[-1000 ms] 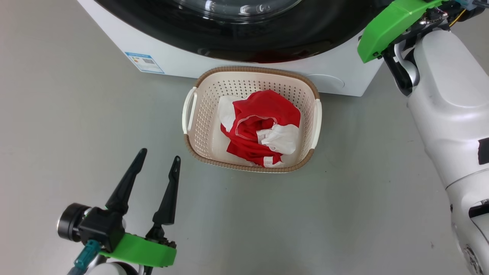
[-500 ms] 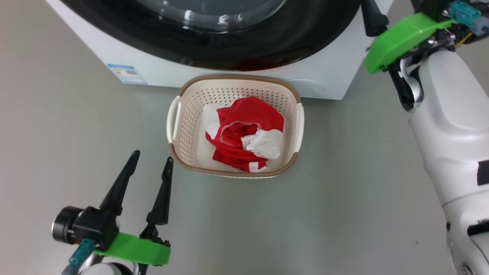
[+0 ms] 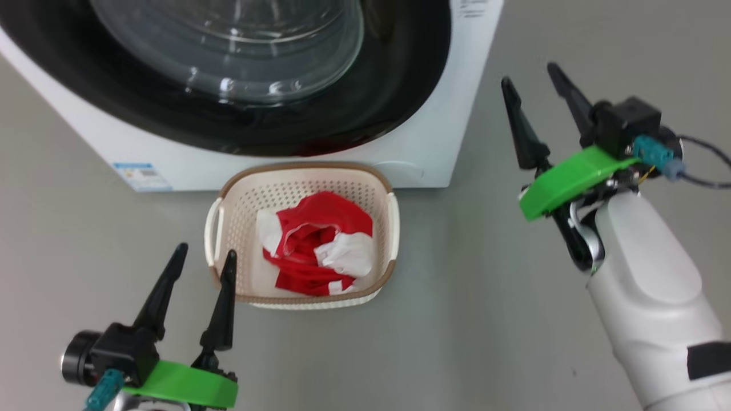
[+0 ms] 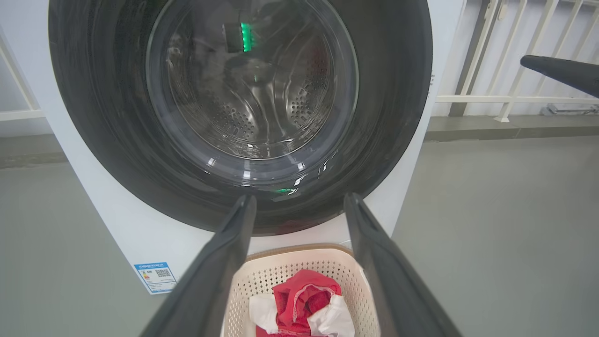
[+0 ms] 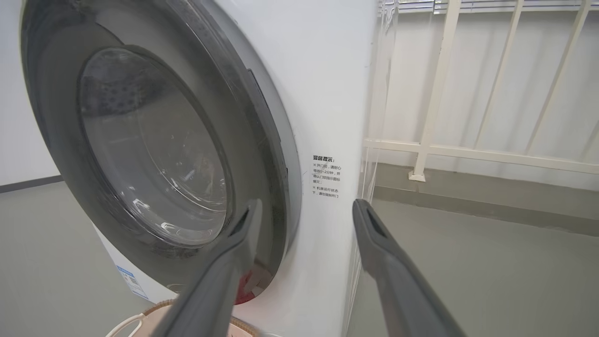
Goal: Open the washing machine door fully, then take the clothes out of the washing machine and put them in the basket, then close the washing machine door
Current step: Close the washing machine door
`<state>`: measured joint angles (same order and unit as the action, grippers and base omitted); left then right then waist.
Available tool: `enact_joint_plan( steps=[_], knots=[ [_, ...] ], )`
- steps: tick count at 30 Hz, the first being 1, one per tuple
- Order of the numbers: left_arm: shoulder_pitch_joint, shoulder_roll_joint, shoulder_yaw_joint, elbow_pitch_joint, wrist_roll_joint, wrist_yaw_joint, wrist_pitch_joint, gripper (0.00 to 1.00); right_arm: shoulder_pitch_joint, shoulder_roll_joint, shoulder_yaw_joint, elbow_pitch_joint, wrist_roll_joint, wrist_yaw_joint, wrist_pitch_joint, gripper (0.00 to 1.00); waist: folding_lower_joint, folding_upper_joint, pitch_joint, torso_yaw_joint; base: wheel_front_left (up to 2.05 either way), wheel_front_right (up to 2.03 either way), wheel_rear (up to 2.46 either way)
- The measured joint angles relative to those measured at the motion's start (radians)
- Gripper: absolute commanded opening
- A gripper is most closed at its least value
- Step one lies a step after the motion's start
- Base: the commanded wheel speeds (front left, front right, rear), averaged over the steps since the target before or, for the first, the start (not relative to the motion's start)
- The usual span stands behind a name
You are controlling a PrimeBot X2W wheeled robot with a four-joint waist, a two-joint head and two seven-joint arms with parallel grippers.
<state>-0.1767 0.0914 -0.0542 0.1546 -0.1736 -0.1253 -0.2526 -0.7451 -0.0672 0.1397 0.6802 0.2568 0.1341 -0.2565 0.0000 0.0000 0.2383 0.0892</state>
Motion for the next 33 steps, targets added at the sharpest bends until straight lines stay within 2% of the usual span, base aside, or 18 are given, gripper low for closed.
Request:
enact_joint_plan(
  steps=[13, 25, 33],
  knots=[
    [0.105, -0.005, 0.039, -0.002, -0.013, 0.000, 0.000, 1.00, 0.292, 0.008, -0.046, -0.186, -0.022, 0.000, 0.000, 1.00, 0.0000, 0.0000, -0.150, -0.106, 0.00, 0.00, 0.00],
    [0.147, -0.009, 0.051, -0.027, -0.008, 0.000, 0.000, 1.00, 0.496, 0.013, -0.164, -0.309, -0.030, 0.000, 0.000, 1.00, -0.0001, 0.0000, -0.251, -0.142, 0.00, 0.00, 0.00],
    [0.198, -0.012, 0.078, -0.038, 0.018, 0.000, 0.000, 1.00, 0.636, 0.017, -0.163, -0.415, -0.003, 0.000, 0.000, 1.00, 0.0000, 0.0000, -0.280, -0.144, 0.00, 0.00, 0.00]
  ],
)
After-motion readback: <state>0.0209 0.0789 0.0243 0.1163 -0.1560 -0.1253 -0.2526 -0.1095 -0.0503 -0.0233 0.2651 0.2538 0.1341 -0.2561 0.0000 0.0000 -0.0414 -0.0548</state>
